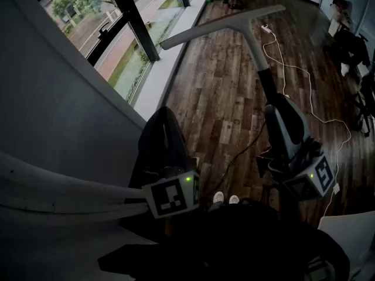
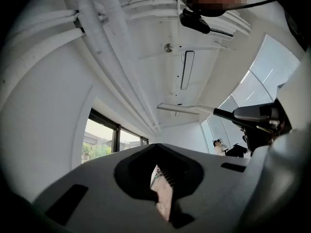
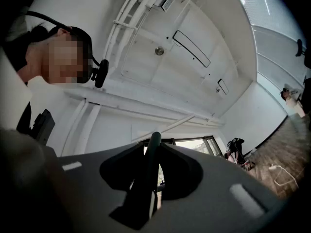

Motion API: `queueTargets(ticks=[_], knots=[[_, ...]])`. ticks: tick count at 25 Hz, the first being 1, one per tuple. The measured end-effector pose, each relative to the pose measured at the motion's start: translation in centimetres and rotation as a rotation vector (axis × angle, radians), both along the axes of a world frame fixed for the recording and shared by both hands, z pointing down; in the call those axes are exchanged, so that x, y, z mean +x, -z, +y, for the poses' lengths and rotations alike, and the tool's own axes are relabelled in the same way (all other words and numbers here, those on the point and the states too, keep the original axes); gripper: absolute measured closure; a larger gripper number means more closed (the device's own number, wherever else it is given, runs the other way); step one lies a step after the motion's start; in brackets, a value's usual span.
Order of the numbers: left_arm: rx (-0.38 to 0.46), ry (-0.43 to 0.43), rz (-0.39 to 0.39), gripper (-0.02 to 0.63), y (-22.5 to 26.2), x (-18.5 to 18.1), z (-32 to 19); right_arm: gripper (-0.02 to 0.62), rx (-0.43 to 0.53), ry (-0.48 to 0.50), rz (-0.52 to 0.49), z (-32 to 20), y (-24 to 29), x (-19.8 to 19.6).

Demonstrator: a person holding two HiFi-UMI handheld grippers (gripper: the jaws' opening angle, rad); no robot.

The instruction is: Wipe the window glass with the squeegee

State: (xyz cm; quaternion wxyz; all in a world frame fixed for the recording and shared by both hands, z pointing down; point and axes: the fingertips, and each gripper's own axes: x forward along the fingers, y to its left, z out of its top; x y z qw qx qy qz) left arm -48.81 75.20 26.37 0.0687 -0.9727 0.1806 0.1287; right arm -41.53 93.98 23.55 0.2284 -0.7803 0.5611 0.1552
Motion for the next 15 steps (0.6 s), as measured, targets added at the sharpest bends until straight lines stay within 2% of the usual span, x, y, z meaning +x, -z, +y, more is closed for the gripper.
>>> queueTargets(ticks=[9, 15], knots=[[-0.010, 0.006, 0.003, 0.604, 0.0, -0.2, -0.1, 0.498, -0.008, 0.008, -0.005, -0.3, -0.1, 0.1], [-0.045, 0.017, -0.015, 0.604, -1.2, -0.3, -0.3, 0.498, -0.011, 0.008, -0.021, -0.2, -0.8, 0.3]])
